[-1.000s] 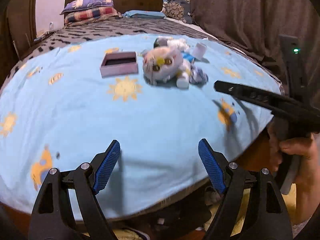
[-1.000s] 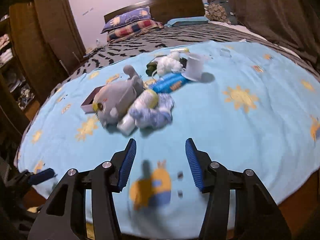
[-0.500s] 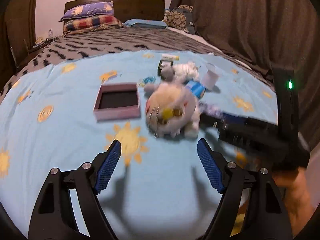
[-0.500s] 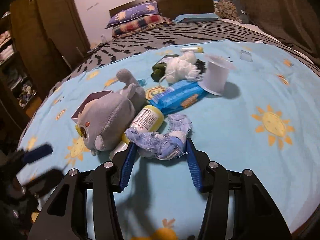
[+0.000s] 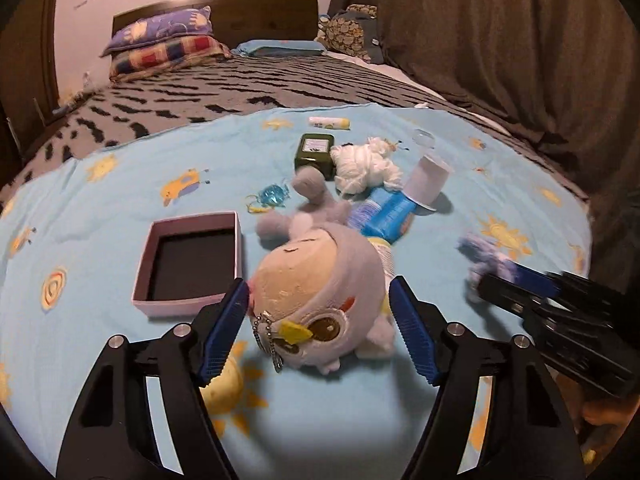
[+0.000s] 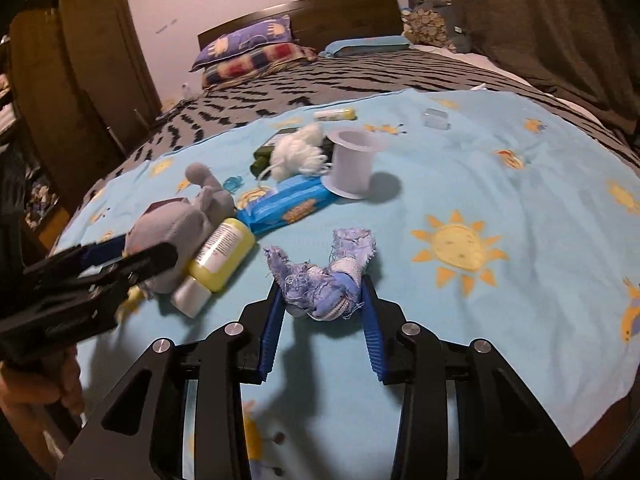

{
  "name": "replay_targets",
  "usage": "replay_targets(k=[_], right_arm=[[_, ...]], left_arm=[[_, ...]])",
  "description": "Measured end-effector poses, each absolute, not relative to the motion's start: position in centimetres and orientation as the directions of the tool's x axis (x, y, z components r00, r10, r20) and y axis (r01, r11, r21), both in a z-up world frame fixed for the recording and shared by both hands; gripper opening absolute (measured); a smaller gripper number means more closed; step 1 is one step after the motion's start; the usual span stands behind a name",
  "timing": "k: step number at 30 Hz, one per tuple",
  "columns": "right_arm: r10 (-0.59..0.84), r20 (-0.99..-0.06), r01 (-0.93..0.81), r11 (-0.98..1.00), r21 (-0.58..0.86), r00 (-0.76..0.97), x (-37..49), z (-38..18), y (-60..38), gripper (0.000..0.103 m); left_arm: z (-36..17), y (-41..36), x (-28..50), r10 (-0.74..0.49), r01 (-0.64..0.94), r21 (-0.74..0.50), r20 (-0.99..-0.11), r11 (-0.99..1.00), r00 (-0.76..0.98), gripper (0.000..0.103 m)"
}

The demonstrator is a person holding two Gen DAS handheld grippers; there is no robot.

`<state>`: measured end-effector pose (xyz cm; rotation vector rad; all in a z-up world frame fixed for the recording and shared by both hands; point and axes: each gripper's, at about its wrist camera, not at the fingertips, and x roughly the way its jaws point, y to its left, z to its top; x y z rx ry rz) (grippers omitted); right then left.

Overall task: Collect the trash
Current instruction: 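Grasp the plush doll with the left tool while the right tool grasps the blue cloth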

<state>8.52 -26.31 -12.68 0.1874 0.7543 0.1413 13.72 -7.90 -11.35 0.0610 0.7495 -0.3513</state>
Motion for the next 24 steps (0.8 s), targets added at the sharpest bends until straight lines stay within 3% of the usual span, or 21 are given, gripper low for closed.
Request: replay_targets(k=[12,24], right_arm=[[0.199,-0.646,-0.069,0.973,0.221,0.737,7.0,-11.5,-25.7,0.038],[0.195,-0.592,-0.118,0.979,0.166,0.782,-0.6,-7.3,-23.0,0.038]], left_arm=[[-8.1,-7.2,11.6,-0.261,0.327,0.0,-0.603,0.945,0.754,0.059],[-4.4,-3.7,0.2,-0.331,0.375,-0.041,-0.563,0.926,0.757,0.059]])
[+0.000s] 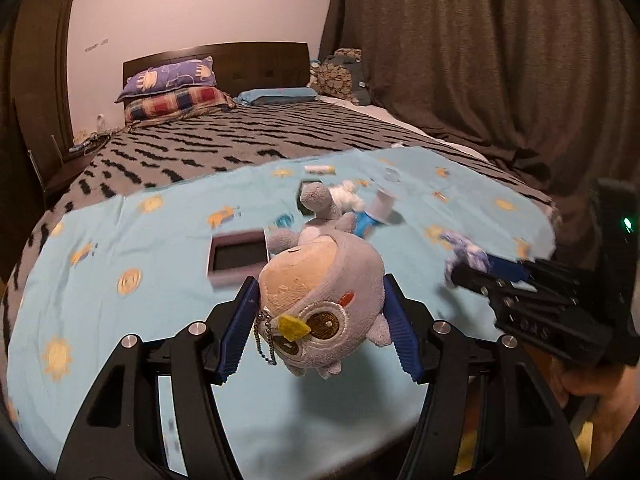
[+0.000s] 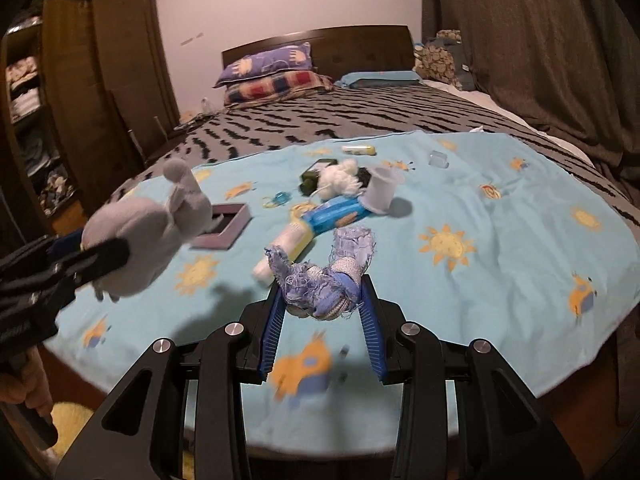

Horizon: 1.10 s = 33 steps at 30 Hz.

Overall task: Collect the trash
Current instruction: 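Grasp the plush doll with the left tool while the right tool grasps the blue cloth, then carry the doll and cloth to the bin and open both tools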

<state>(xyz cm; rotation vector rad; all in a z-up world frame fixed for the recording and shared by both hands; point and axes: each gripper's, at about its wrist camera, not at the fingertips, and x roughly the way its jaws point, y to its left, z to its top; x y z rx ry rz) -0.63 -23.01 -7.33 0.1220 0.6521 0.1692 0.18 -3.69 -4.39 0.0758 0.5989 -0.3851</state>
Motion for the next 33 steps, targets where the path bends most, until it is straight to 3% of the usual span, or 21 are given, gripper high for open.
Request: replay_targets(k=[6,15,25,33], right_arm=[[0.223,-0.629,-0.16,0.975,0.156,0.745,-5.7,-9.1,-22.0,0.038],[0.261,-0.776,-0.157,0.965,0.208,0.575,-10.1,-18.0,-21.3,0.038],[0.266,-0.858,-0.117,0.964,0.239,0.44,-10.8,-25.4,-20.7,0.038],[0.288,-0.899,-0.085,0.958,0.276,0.33,-9.1,-30.4,-19.7,0.038]], left_arm=[[-6.9,-1.8,-6.3,-0.352,0.397,-0.059,-0.596,0.916,0.722,0.059],[-15.1,-1.4,-12.2,-0.359,0.428,-0.089,-0.709,0.899,0.607,0.059],[-22.7,-2.7,-13.9,-0.347,0.435,-0.128,-0.81,0.891,0.472,0.055],[-29.7,-3.6,-10.5,-0.313,0.386,-0.176,-0.891,0.906,0.329,0.055]])
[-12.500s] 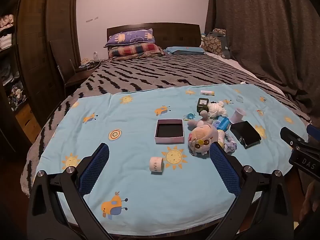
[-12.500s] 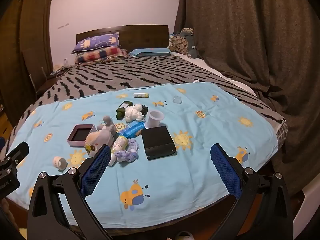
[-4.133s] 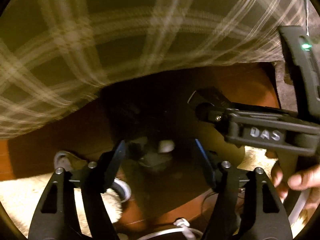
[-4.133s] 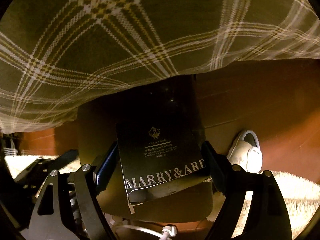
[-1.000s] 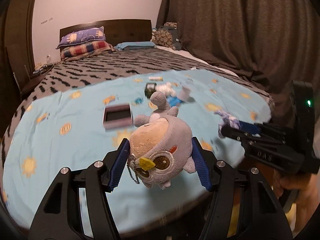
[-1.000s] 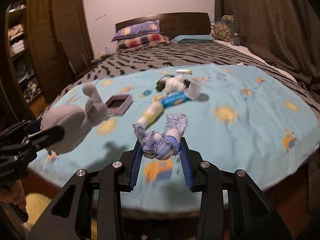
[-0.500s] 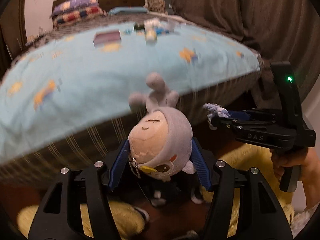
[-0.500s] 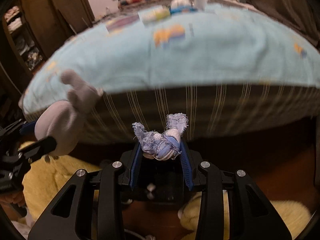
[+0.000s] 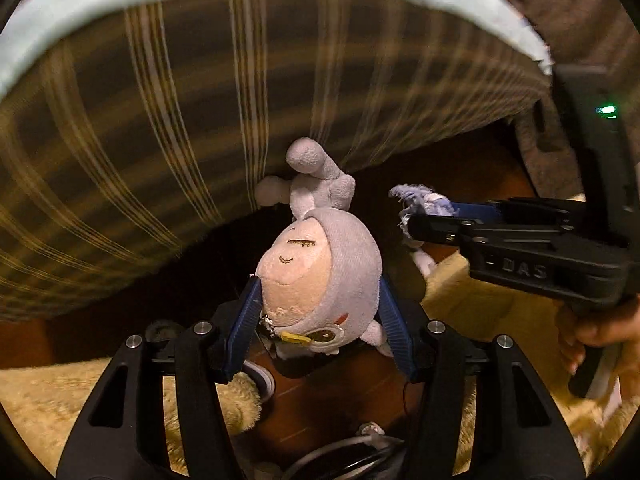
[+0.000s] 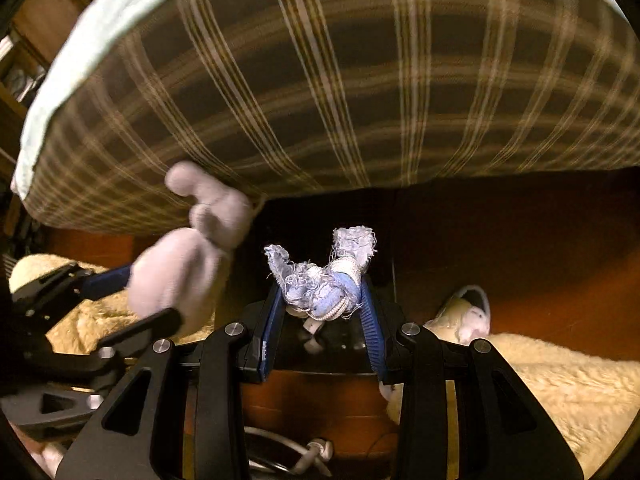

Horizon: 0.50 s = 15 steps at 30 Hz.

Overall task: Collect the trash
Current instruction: 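Carry the doll and cloth to the bin and open both tools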

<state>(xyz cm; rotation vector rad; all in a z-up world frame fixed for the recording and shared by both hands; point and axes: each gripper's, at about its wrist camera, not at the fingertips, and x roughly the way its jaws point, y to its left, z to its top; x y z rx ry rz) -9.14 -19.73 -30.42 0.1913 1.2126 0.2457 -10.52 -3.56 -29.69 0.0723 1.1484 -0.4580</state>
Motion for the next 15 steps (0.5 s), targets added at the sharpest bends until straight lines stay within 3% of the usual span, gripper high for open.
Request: replay_targets(k=[7,15], right_arm=[[0.283,-0.919,-0.041,0.958,0.283,0.274,-6.8,-33.4,-18.9,0.038],[0.284,-0.922,-0.018,0.957,0.29,0.262,-6.2,-34.7,-18.5,0.051]], left_arm=[[-34.2,-3.9,-8.7,-0.276,0.354,-0.171,-0.921,0.92,0.273,0.055],[-35.9,-3.4,-7.8,-0.276,0.334,-0.188,-0.931,0.924,0.238,0.056]])
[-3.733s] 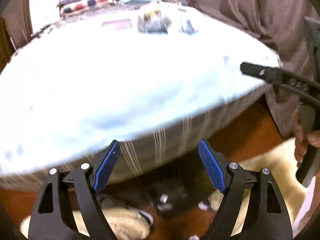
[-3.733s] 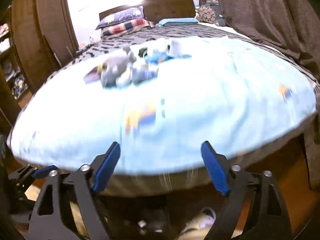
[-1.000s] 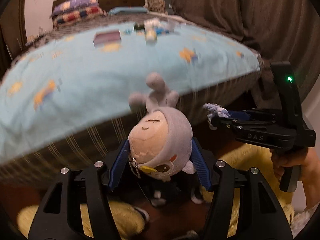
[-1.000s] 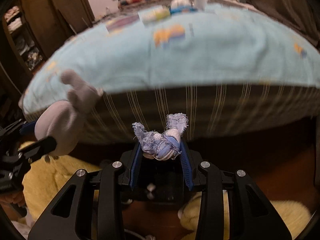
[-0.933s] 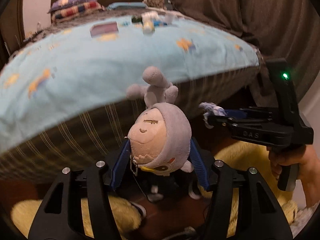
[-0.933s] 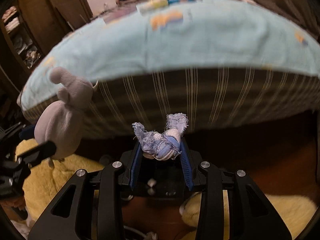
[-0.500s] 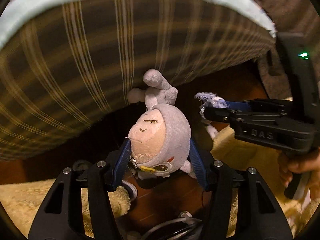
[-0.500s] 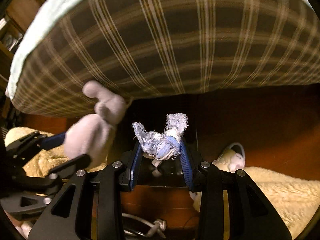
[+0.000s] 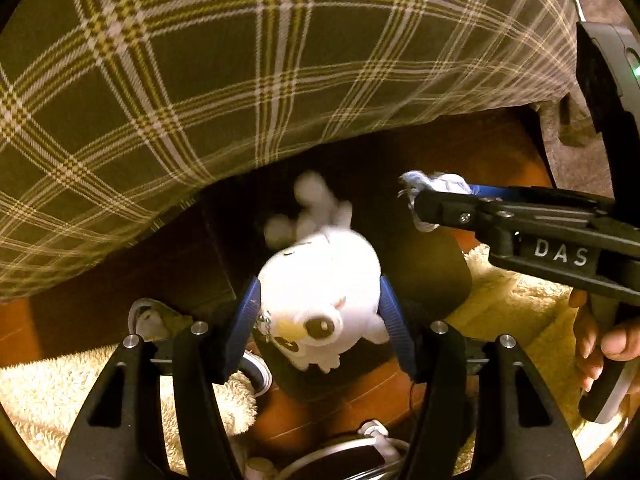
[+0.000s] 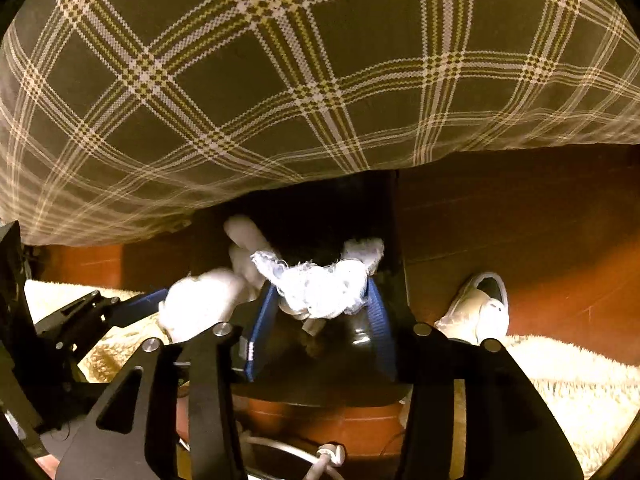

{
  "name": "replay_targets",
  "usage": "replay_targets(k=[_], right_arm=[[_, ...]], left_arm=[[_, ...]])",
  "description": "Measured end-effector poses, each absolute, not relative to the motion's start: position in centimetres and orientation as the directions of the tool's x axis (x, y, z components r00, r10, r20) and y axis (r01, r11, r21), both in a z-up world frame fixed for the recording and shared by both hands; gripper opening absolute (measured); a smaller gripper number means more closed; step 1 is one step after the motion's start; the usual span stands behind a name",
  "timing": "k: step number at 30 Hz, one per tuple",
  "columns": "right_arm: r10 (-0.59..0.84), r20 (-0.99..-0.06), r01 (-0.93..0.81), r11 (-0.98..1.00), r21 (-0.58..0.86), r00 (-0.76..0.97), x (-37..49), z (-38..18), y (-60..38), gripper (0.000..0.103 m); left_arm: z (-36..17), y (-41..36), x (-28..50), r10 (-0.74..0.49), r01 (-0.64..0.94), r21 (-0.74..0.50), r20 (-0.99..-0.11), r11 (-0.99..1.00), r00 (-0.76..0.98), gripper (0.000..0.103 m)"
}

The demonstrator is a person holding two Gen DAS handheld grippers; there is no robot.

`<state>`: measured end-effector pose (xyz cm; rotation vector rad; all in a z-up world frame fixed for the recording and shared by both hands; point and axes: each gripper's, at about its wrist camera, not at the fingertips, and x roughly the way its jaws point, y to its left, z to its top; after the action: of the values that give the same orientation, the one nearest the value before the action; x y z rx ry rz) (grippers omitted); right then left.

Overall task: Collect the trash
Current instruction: 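Carry the doll and cloth to the bin and open both tools, then move both tools back over the bed sheet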

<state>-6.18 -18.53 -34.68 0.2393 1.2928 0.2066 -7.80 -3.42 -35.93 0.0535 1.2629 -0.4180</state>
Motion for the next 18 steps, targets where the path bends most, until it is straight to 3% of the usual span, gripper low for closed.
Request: replay_targets(k=[2,10,18], right_arm=[[0.279,-0.92,-0.014,0.958,0.286,0.275,-6.1,-34.4,-18.6,0.059],[0.265,-0.891,0.001,0.958,0.286,0.368,-5.8,-29.8,-20.4,0.072],[0.22,-0.741,-0.045,0.967,0.249,0.635,-7.4,-17.8,-22.4,0.086]], left_arm=[[-35.6,-3.3,-7.8,-0.279,0.339,-0.187,-0.927,0.922,0.249,0.06],[-30.3,-2.5,-9.2,-0.27,0.357,-0.13,-0.885,0.925,0.378,0.073],[-21.1,-0.5,-10.3,-0.313,0.378,-0.116,-0.797,0.918,0.516,0.08]])
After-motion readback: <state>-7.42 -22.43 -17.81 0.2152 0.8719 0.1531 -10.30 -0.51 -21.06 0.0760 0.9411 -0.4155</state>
